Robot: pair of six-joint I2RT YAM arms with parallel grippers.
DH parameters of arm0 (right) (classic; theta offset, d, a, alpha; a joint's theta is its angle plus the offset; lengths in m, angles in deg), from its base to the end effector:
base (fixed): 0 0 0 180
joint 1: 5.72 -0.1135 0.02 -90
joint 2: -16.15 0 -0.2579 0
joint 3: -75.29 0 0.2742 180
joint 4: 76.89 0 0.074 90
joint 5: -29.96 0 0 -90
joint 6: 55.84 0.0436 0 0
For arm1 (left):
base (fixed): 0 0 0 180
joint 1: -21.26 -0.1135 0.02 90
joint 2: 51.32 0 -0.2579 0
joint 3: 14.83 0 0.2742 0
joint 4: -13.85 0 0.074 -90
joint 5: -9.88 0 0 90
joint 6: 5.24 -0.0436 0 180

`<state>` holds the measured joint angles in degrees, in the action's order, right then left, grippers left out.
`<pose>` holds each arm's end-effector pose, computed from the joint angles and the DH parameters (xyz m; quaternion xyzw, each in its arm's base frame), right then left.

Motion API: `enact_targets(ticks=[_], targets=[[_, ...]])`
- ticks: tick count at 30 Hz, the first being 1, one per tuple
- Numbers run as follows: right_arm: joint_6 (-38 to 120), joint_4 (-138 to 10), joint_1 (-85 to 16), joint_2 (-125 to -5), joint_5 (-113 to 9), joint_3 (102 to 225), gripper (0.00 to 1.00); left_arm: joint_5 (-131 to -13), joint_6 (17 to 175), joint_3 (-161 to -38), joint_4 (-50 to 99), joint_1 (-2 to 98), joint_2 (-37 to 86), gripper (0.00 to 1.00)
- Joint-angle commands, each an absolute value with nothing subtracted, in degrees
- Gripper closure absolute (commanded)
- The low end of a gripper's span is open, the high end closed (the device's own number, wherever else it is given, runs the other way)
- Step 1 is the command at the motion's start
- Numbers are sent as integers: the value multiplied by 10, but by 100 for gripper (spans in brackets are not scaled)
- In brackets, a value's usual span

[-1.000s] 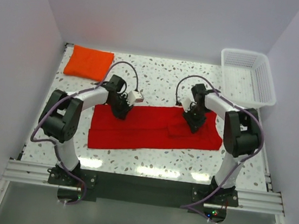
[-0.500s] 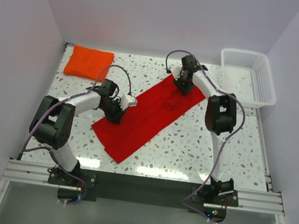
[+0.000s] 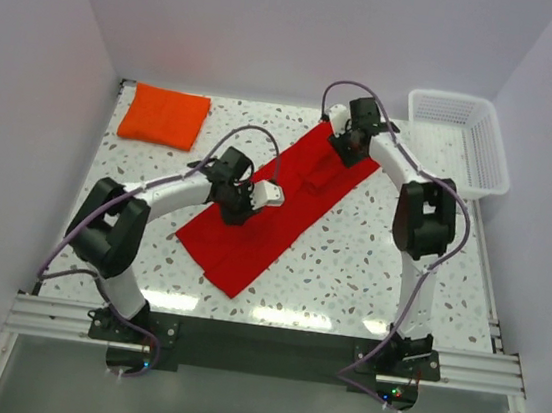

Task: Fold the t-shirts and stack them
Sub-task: Fold the tshirt

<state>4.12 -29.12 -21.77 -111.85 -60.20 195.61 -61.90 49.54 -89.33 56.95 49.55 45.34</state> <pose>0.4971 0.1429 0.1832 -0.3734 0.8788 -0.0375 0.2946 0.3036 -0.1789 0.1614 0.5364 0.8022 -0.1416 0.2205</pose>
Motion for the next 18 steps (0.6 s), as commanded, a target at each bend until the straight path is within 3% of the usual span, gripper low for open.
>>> enact_targets(ticks=[1,8,13,18], targets=[[124,-273,-208,-1029,-563,1942,61,-692,492,-917,551,493,507,75],[183,-212,-194,-976,-526,1892,61,-669,443,-907,614,514,532,79],[206,-183,-154,-952,-506,1859,61,-620,466,-830,631,618,477,80],[185,-149,-136,-959,-498,1849,64,-537,575,-852,606,728,462,79]])
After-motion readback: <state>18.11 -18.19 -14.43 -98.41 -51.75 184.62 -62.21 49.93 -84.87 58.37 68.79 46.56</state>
